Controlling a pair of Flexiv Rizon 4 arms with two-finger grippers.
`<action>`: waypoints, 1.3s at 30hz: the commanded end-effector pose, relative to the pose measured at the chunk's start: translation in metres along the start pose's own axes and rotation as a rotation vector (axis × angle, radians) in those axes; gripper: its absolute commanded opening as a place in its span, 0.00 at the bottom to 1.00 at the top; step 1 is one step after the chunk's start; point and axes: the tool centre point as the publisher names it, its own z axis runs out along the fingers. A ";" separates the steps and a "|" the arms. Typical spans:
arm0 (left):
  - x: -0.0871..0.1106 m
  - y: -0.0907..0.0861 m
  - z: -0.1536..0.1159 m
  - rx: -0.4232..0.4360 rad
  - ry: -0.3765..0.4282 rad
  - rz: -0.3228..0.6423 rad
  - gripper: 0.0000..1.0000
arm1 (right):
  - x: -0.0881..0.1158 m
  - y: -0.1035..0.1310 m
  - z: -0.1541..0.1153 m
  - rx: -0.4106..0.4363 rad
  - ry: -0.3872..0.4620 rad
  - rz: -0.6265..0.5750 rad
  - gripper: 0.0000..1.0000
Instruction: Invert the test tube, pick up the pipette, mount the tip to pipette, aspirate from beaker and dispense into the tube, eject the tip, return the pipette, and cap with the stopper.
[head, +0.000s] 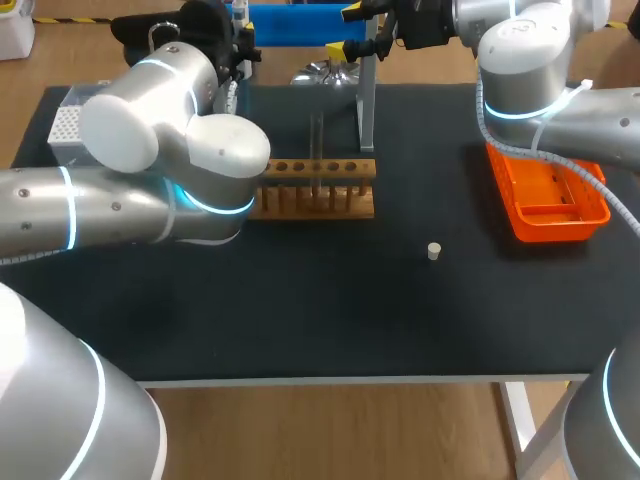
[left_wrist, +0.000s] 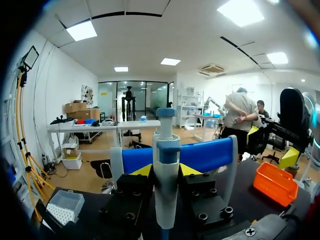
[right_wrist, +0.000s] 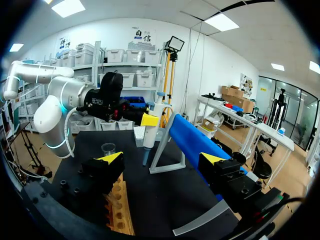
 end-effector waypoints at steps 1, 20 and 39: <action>-0.001 -0.001 0.009 -0.016 -0.003 0.000 0.00 | 0.000 0.000 -0.001 0.003 0.001 0.000 1.00; -0.012 0.002 0.030 -0.082 -0.012 -0.004 0.00 | 0.000 0.000 -0.001 0.003 0.001 0.000 1.00; -0.017 0.001 0.049 -0.122 -0.018 -0.017 0.00 | 0.000 0.000 -0.001 0.003 0.001 0.000 1.00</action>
